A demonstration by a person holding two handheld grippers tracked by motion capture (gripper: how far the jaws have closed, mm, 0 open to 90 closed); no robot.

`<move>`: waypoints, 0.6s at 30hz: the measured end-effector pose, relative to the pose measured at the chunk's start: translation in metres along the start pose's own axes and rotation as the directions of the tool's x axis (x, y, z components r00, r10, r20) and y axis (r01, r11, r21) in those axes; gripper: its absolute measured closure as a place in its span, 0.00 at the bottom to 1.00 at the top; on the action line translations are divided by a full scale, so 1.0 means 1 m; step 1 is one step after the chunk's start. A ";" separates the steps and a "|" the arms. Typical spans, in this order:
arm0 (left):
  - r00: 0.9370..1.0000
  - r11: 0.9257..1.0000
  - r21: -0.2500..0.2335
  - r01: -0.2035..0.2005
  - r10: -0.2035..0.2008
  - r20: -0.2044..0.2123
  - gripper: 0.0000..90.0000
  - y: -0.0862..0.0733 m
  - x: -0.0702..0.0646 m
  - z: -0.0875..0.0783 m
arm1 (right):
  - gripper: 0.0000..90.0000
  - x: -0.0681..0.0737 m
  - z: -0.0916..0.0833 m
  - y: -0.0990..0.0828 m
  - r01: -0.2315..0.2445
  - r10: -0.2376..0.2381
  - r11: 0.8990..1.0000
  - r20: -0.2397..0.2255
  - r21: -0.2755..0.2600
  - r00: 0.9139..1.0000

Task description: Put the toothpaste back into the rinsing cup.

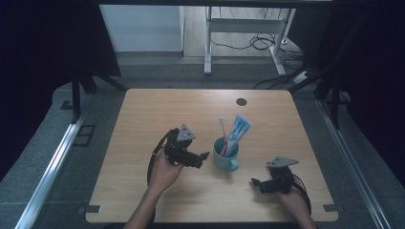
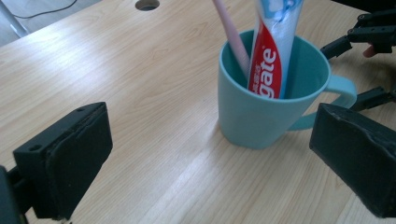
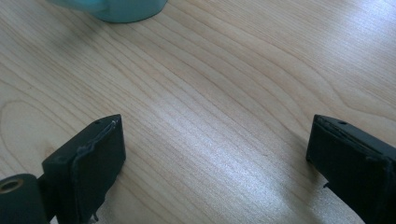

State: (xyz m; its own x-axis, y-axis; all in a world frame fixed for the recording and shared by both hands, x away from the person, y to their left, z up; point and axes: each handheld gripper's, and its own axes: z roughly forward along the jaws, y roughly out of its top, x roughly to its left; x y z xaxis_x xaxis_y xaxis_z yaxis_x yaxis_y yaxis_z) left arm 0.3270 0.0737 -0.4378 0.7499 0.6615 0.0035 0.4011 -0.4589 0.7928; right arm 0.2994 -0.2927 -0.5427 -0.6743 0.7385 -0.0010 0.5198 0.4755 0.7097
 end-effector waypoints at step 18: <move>0.998 0.999 0.002 0.048 -0.048 -0.048 0.00 -0.035 0.017 -0.020 | 0.05 0.000 0.000 0.000 -0.001 0.001 1.000 0.000 -0.001 1.000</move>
State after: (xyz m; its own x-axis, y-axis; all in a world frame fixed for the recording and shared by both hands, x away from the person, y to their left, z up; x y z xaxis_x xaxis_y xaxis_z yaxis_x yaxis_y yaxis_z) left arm 0.3147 0.1133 -0.4534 0.7035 0.7106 -0.0052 0.4379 -0.4278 0.7907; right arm 0.2994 -0.2926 -0.5428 -0.6735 0.7392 -0.0001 0.5200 0.4738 0.7108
